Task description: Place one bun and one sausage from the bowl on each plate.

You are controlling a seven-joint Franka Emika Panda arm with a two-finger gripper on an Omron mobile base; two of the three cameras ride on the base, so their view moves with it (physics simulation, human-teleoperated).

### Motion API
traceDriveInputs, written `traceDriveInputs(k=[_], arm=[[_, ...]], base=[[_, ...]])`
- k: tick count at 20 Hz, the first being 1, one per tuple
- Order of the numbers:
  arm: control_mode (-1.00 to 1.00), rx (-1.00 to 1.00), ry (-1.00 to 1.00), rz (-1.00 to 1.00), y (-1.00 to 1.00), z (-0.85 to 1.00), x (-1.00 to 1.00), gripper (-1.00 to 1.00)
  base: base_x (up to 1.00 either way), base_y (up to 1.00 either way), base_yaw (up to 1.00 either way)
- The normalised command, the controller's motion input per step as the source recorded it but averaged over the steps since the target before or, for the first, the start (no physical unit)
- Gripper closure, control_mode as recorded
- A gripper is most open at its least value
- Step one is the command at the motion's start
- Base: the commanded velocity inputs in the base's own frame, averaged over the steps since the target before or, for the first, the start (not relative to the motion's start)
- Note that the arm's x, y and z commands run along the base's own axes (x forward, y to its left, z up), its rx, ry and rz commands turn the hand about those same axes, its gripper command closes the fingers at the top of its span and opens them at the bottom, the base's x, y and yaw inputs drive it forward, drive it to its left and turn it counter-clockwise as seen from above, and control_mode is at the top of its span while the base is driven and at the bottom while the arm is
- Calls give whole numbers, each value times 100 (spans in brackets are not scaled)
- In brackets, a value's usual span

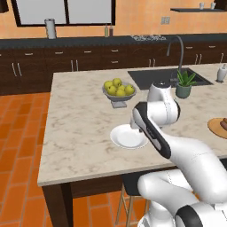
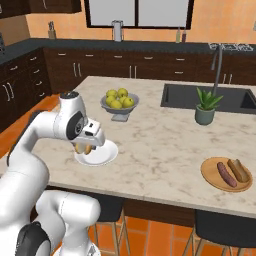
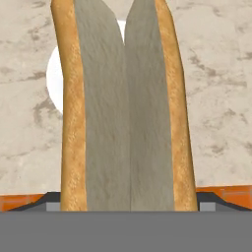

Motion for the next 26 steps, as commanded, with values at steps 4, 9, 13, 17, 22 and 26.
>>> traceDriveInputs(k=[4, 9, 13, 17, 22, 26], arm=[[-100, 0, 0, 0, 1, -67, 33, 100], [-100, 0, 0, 0, 0, -48, 51, 100], [-100, 0, 0, 0, -2, -28, 56, 100], [-100, 0, 0, 0, -3, -31, 49, 100], [-100, 0, 0, 0, 0, -30, 33, 100], [-100, -1, 0, 0, 1, -28, 31, 100]], base=[[0, 0, 0], [0, 0, 0], [0, 0, 0], [0, 0, 0], [0, 0, 0], [0, 0, 0]])
